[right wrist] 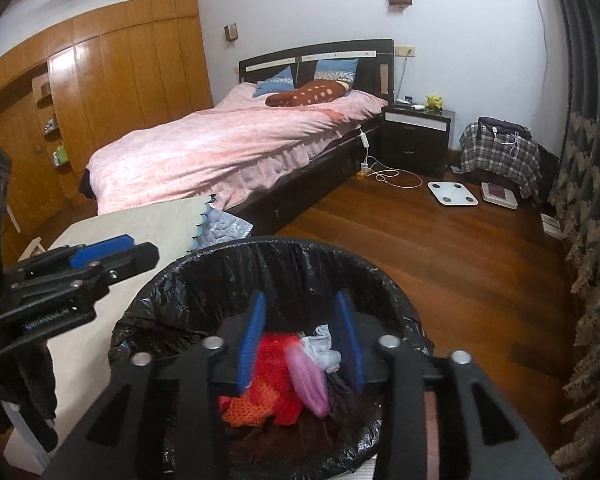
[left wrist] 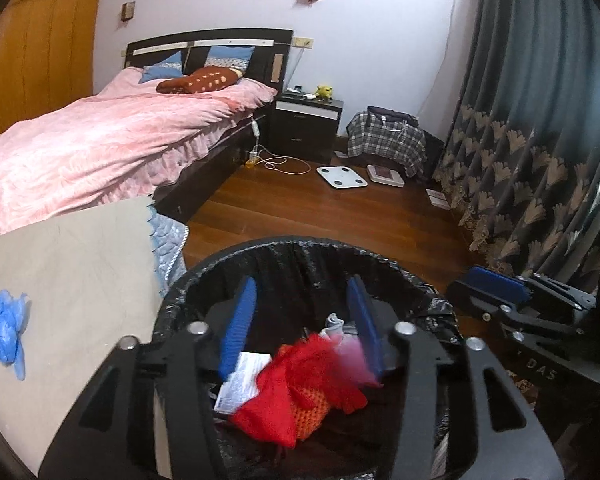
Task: Collect trash
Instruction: 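Carry the red glove and pink mask over the bin and release both, then move both open grippers back over the white cloth and blue shoe covers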
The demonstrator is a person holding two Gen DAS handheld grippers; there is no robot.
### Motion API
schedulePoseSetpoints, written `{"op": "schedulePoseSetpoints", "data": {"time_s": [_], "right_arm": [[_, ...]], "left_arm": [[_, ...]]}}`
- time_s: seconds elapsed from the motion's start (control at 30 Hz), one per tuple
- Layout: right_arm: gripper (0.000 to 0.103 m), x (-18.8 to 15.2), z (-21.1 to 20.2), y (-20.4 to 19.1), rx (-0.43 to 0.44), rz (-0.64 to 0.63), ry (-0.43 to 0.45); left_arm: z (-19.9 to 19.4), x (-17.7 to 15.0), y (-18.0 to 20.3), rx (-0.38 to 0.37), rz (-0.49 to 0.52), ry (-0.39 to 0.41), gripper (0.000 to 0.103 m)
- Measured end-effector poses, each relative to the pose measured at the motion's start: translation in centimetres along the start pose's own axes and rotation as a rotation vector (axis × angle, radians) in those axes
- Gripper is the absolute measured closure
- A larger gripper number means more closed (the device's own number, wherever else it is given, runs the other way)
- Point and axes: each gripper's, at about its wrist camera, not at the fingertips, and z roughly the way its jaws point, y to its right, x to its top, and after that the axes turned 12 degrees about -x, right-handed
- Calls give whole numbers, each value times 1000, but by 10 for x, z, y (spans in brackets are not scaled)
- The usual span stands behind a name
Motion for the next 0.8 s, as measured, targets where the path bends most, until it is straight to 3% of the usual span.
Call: {"op": "schedulePoseSetpoints", "data": {"time_s": [0.07, 0.17, 0.27, 0.37, 0.5, 0.8], "right_arm": [[32, 1, -4, 0, -9, 0, 11], [12, 4, -12, -2, -15, -4, 39], [6, 7, -21, -7, 7, -9, 60], [6, 11, -25, -13, 26, -14, 74], [6, 14, -28, -26, 50, -19, 76], [6, 18, -27, -74, 121, -59, 63]], "left_arm": [[-5, 1, -4, 11, -14, 8, 48], [-15, 3, -9, 36, -25, 30, 37], [-31, 6, -13, 70, -20, 62, 25], [-47, 6, -19, 102, -23, 81, 17], [-72, 4, -34, 144, -52, 104, 14], [-129, -10, -73, 278, -75, 127, 13]]}}
